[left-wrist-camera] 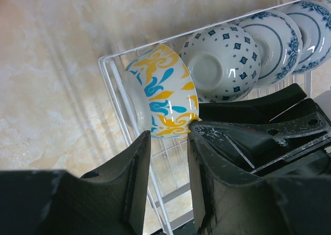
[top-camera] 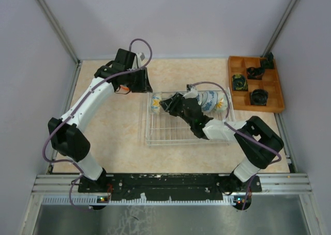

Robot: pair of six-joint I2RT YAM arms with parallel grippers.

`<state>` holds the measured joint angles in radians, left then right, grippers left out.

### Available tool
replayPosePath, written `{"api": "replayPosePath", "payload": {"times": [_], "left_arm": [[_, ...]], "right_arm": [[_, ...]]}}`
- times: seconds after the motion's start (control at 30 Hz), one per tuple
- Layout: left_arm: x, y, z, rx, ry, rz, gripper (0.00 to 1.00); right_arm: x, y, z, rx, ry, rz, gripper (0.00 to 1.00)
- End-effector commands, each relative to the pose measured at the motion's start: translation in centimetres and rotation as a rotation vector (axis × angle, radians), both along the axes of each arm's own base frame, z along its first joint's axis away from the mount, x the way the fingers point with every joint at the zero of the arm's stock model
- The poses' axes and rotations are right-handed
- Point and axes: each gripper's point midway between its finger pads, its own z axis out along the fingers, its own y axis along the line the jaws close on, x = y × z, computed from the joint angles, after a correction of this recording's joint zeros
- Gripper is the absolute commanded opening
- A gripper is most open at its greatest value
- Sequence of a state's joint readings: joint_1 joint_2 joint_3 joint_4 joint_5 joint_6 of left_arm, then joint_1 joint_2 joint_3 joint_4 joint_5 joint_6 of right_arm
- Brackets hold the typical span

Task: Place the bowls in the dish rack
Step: Place the bowl in the dish rack.

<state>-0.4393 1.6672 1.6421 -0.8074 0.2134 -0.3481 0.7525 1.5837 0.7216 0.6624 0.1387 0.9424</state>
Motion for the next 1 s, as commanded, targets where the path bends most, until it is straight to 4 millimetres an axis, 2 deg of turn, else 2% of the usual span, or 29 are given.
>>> {"api": "replayPosePath", "payload": {"times": [0.0, 0.77, 0.97], "left_arm": [[0.4, -0.9, 1.2, -0.024, -0.023, -0.007, 0.4], [-0.8, -2.6, 0.8, -0.02, -0.007, -0.042, 0.36], [-1.2, -3.8, 0.0, -0.022, 0.006, -0.059, 0.35]], "right_arm": [[0.7, 0.0, 3.4, -0.005, -0.072, -0.023, 0.36], [0.2, -1.6, 4.3, -0.134, -0.015, -0.037, 0.19], [-0.1, -2.2, 4.8, -0.137, -0.016, -0.041, 0.19]]}}
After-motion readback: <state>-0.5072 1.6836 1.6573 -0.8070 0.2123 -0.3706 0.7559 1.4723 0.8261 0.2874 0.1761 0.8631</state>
